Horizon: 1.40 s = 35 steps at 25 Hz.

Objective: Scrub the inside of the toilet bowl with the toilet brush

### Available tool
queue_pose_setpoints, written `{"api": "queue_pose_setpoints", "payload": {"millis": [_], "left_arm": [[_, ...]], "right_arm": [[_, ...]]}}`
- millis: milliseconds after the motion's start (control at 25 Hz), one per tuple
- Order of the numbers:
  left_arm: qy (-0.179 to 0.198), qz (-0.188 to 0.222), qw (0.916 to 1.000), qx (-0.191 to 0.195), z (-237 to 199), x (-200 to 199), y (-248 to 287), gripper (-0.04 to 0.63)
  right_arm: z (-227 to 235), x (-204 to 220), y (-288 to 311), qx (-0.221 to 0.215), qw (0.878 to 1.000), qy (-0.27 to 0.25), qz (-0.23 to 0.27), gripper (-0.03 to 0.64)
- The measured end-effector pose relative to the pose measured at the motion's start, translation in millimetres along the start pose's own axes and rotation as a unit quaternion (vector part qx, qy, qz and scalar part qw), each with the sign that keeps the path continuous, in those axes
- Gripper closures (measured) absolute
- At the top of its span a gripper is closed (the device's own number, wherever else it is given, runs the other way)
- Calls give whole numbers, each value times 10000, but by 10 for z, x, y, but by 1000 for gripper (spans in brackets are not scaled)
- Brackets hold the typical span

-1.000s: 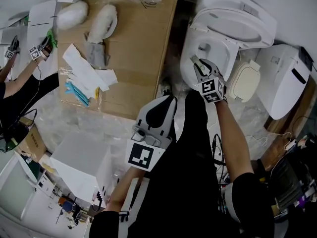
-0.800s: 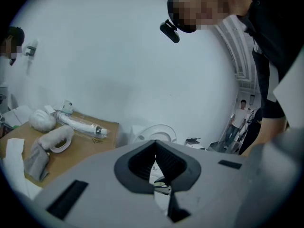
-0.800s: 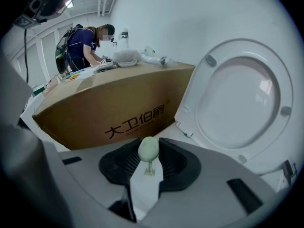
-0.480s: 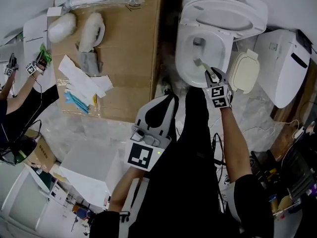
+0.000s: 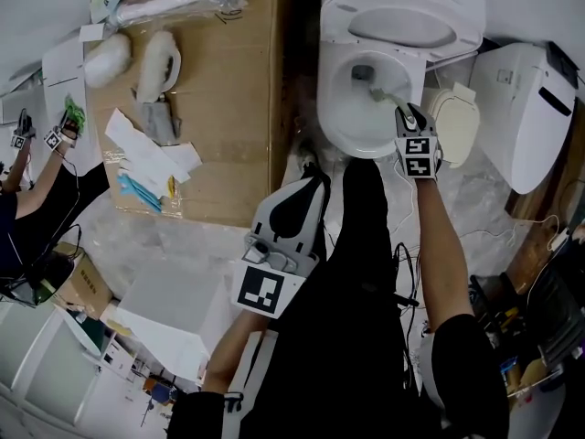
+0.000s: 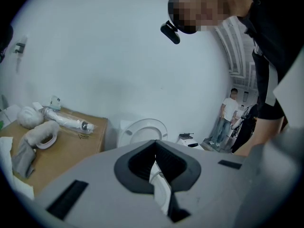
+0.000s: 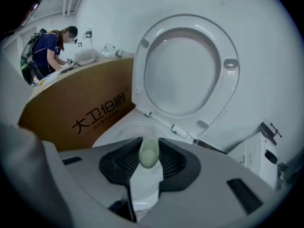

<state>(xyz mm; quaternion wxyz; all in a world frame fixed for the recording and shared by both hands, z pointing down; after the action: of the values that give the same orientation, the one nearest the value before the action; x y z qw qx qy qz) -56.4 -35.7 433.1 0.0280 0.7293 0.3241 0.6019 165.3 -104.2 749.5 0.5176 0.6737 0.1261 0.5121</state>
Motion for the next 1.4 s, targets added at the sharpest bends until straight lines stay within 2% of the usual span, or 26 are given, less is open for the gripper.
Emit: {"api": "queue_pose_setpoints", "payload": {"millis": [360, 680, 880, 1080, 1400], "left_arm": [[-29, -24, 9999, -145, -45, 42, 25, 588], [-25, -50, 9998, -199, -163, 56, -26, 588], [-22, -46, 9999, -142, -181, 47, -44, 588], [0, -51, 10000, -39, -162, 29, -23, 588], [59, -83, 9999, 57, -103, 34, 40, 588]], "right_arm": [[302, -403, 262, 259, 9972, 555, 439, 500], [59, -536, 428, 56, 9902, 1209, 695, 500], [-256, -468, 340, -185, 9924, 1052, 607, 500], [-433, -194, 163, -320, 9959, 794, 296, 500], [-188, 248, -32, -95, 9970, 757, -84, 500]]}}
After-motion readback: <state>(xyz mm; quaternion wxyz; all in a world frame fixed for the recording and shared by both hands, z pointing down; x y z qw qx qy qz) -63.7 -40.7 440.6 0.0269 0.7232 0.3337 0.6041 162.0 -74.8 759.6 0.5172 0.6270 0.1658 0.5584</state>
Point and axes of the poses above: the fingertips, and each gripper's own axes: y forward along the fingers, z to its right, x out of its underside, the point moved 1 cm from there along -y, backward along the fingers, and after that the axes turned 10 degrees about -x, right-handed, at the moved point
